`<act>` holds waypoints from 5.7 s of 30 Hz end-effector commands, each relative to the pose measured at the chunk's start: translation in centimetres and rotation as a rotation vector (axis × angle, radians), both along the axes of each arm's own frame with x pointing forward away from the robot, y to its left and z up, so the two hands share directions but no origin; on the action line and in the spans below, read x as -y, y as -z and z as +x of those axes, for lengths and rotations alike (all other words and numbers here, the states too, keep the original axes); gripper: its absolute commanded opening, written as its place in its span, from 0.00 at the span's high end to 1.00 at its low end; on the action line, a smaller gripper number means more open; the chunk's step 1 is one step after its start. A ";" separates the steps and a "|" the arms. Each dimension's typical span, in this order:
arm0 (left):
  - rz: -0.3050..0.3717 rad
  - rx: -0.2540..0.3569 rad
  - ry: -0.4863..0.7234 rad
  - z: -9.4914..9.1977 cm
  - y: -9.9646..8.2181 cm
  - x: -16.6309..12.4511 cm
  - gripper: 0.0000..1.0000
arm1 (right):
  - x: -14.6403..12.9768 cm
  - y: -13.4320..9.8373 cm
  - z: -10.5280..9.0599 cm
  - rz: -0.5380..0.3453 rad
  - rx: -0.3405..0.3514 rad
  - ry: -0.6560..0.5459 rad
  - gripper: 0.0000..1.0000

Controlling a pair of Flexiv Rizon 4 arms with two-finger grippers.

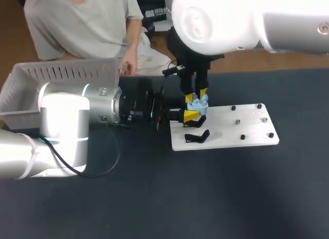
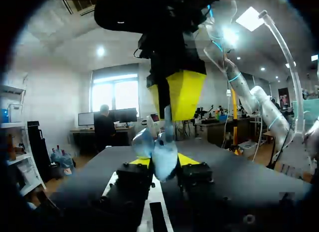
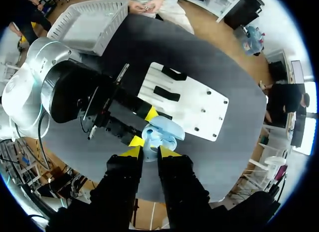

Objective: Pick up each earbud case from the left stands, insert the matching earbuds, close the lid, and place the case in the box.

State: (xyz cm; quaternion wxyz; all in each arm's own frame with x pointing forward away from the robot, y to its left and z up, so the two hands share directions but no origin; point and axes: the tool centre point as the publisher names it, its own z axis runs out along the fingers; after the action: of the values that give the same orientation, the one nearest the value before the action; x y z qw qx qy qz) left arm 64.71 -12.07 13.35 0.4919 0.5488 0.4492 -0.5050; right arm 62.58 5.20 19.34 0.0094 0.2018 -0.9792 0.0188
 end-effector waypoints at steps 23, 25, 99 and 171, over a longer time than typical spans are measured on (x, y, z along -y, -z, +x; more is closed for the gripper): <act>0.000 0.000 0.000 0.0 0.0 0.0 1.00 | 0.0 0.7 0.4 -0.008 0.000 0.033 1.00; 0.000 0.000 0.000 0.0 0.0 0.0 1.00 | 0.0 0.7 0.4 -0.008 0.000 0.034 1.00; 0.000 0.000 0.000 0.0 0.0 0.0 1.00 | -0.1 0.1 -0.8 -0.008 0.218 0.077 1.00; 0.000 0.000 0.000 0.0 0.0 0.0 1.00 | -0.1 1.7 1.0 -0.049 0.230 0.076 1.00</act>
State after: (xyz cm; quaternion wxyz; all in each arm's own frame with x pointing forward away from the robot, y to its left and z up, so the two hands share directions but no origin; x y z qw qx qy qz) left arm 64.72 -12.10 13.35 0.4919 0.5488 0.4491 -0.5051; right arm 63.35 5.33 17.73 -0.0980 0.1606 -0.9800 0.0644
